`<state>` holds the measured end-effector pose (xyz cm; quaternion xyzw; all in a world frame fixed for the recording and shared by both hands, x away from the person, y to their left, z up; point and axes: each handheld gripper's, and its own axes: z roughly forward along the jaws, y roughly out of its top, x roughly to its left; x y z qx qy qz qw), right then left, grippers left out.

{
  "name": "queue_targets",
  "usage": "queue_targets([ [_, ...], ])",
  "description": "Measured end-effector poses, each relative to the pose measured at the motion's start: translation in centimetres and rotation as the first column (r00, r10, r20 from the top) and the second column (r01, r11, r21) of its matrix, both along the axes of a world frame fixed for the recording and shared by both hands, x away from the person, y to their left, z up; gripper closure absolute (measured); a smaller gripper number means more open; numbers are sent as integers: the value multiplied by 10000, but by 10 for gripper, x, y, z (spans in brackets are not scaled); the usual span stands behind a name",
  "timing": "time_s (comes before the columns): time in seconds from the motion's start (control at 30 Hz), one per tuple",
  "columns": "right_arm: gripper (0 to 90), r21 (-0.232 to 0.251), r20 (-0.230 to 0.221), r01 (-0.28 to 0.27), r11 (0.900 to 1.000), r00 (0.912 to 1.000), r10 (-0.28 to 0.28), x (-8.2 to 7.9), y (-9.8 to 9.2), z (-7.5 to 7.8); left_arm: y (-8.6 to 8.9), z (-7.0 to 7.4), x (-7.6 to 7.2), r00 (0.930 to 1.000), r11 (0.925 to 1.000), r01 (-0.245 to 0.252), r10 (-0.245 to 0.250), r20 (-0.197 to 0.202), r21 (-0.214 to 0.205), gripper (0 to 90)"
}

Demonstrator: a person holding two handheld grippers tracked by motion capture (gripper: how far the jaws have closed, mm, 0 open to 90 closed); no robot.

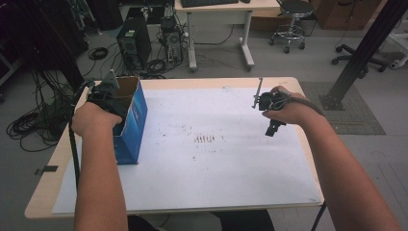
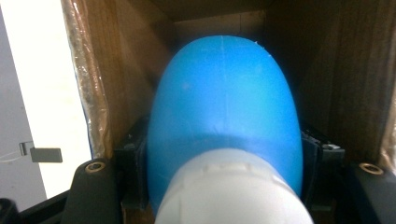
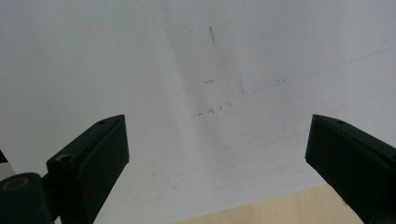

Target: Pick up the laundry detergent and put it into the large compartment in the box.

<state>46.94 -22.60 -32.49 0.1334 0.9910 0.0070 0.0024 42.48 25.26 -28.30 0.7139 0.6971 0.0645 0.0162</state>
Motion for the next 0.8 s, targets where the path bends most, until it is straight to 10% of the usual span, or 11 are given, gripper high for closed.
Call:
queue_targets([
  [0.8, 60, 108, 6, 27, 9999, 10000, -27, -1, -4, -3, -4, 12, -3, 9994, 9994, -323, 321, 89, 134, 291],
])
